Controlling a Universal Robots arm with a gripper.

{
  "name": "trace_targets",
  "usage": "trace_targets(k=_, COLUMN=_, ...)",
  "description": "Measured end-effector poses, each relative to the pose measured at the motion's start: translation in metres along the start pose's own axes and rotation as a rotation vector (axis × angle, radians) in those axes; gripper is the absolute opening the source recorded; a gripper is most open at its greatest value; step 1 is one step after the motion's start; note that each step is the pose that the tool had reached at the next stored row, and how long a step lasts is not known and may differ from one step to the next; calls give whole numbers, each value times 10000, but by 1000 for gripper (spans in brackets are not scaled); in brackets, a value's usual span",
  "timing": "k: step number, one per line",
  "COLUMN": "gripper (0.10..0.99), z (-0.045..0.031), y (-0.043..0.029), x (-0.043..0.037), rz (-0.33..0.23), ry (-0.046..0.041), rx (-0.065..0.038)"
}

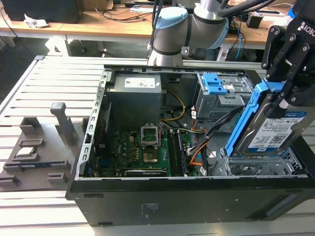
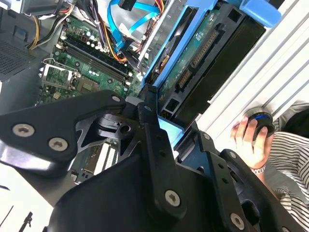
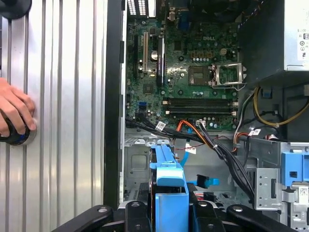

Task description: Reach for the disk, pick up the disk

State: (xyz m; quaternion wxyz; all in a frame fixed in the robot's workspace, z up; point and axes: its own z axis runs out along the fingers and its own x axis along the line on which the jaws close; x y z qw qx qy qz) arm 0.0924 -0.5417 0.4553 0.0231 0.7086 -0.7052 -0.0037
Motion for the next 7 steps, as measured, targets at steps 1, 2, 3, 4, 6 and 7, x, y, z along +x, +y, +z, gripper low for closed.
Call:
trace_targets(k=1, gripper=365, z=-1, y=0, x=0, rz=0, ry=11, rx=0)
trace_targets(k=2, gripper=365, z=0, y=0, x=0, rz=1, ry=24, rx=0)
trace_targets(k=3, gripper=365, z=0, y=0, x=0, rz=0, ry=27, rx=0)
trace_targets(k=4, gripper=365, z=-1, y=0, x=-6, rz=1, ry=29, rx=0)
trace_targets(k=6, gripper=365, z=-1, y=0, x=-7, rz=1, ry=29, rx=0)
trace_targets(k=7, gripper=365, z=-1, y=0, x=-7, rz=1, ry=29, rx=0)
